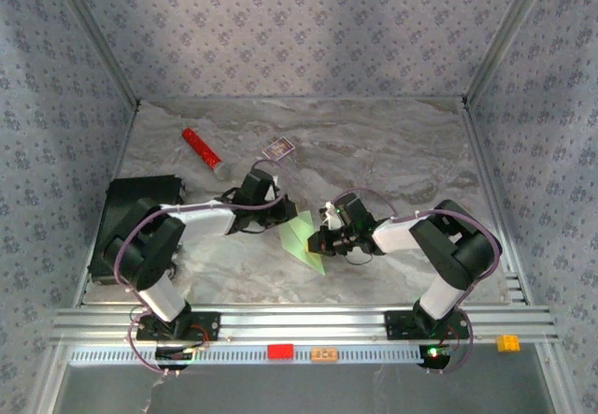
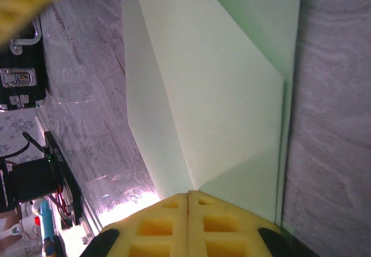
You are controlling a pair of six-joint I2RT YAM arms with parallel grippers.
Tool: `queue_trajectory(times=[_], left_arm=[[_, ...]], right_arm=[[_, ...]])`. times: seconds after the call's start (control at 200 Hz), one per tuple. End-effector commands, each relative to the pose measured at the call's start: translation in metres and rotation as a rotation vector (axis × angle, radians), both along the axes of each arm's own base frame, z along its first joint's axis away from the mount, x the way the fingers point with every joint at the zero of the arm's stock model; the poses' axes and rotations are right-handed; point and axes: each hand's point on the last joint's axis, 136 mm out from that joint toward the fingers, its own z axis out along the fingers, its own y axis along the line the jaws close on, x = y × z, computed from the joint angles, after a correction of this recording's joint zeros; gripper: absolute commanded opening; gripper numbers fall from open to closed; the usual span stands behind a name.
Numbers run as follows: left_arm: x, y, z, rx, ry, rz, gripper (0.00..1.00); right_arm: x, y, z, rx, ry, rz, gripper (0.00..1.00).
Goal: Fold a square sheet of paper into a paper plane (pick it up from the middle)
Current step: Fourth fold the wing at the center of the table.
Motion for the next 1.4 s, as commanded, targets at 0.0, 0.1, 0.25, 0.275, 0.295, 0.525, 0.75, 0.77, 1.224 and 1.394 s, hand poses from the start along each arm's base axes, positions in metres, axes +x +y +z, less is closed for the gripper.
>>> queue_trajectory(times=[0.0, 0.1, 0.25, 0.275, 0.295, 0.525, 0.75, 0.77, 1.224, 1.394], left_arm=[[-0.008, -0.019, -0.007, -0.027, 0.025, -0.072, 0.06], [-0.01, -0.021, -0.022, -0.007, 0.05, -0.076, 0.05], [-0.013, -0.009, -0.047, 0.061, 0.089, -0.053, 0.03], [-0.014, -0.008, -0.051, 0.07, 0.096, -0.051, 0.03], [-0.015, -0.006, -0.053, 0.076, 0.099, -0.05, 0.03], [-0.021, 0.001, -0.059, 0.102, 0.103, -0.053, 0.02], [-0.019, 0.0, -0.057, 0.097, 0.097, -0.054, 0.02], [-0.02, 0.0, -0.057, 0.099, 0.097, -0.053, 0.02], [-0.017, 0.011, -0.067, 0.117, 0.119, -0.014, 0.02], [-0.017, 0.013, -0.069, 0.121, 0.123, -0.008, 0.01]], right_arm=[[-0.026, -0.031, -0.039, -0.166, 0.131, -0.015, 0.0], [-0.024, -0.03, -0.037, -0.159, 0.124, -0.017, 0.0], [-0.014, -0.019, -0.019, -0.113, 0.09, -0.01, 0.0], [-0.012, -0.016, -0.013, -0.103, 0.078, -0.006, 0.0], [-0.01, -0.013, -0.009, -0.096, 0.068, -0.003, 0.0], [0.011, 0.007, 0.019, -0.054, 0.009, 0.005, 0.0], [0.026, 0.018, -0.003, -0.105, 0.035, -0.01, 0.0], [0.024, 0.016, -0.008, -0.118, 0.046, -0.012, 0.0], [-0.02, -0.009, -0.012, -0.111, 0.073, 0.017, 0.02], [-0.045, -0.027, -0.02, -0.132, 0.094, 0.018, 0.02]])
